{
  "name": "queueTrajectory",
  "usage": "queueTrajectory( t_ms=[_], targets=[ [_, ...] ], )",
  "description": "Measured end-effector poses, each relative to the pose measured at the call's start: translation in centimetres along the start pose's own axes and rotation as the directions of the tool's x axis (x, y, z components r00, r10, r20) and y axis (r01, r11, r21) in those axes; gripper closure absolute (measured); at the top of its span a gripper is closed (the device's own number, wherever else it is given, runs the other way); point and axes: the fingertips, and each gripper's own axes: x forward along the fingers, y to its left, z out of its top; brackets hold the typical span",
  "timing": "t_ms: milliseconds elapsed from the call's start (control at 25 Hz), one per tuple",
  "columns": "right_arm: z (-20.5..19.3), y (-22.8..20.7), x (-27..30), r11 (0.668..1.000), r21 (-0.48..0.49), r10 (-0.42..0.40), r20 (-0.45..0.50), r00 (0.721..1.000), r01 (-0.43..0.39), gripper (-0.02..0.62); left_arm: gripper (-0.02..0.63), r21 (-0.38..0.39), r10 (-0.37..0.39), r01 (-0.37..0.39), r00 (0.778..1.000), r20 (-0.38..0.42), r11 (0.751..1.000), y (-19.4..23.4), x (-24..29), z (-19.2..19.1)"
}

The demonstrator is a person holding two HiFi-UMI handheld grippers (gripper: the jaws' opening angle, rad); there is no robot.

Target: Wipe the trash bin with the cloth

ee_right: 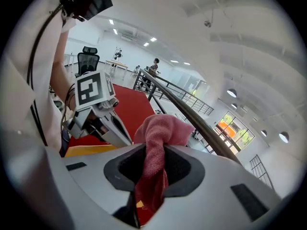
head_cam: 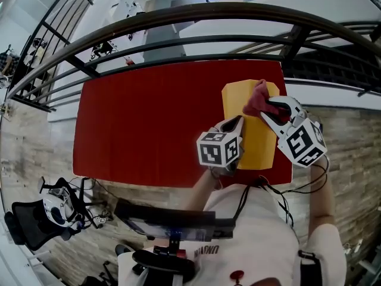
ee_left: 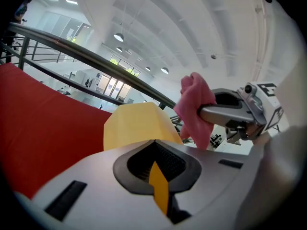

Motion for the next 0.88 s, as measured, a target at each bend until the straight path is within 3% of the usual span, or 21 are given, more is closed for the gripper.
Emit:
queueTrajectory(
  t_ms=[280, 720, 880],
  targets=[
    [-0.6, -3.6, 3.3, 0.992, -0.068, -0.114, -0.087, 0.99, 0.109, 0.499, 0.603, 0.052, -0.038, 0.039, 0.999, -0.016, 0.998, -2.2, 1.1, -0.2],
    [-3.5, -4.1, 8.1, 0.982, -0.185, -0.08, -0.21, 0.974, 0.041, 0.499, 0.603, 0.083, -0.076, 0.078, 0.997, -0.035, 0.993, -3.9, 2.0, -0.4],
    [-3.9, -4.2, 8.2, 0.981, -0.194, -0.062, -0.219, 0.974, 0.018, 0.499, 0.603, 0.031, -0.056, 0.056, 0.998, -0.009, 0.998, -2.7, 1.2, 0.0]
  ],
)
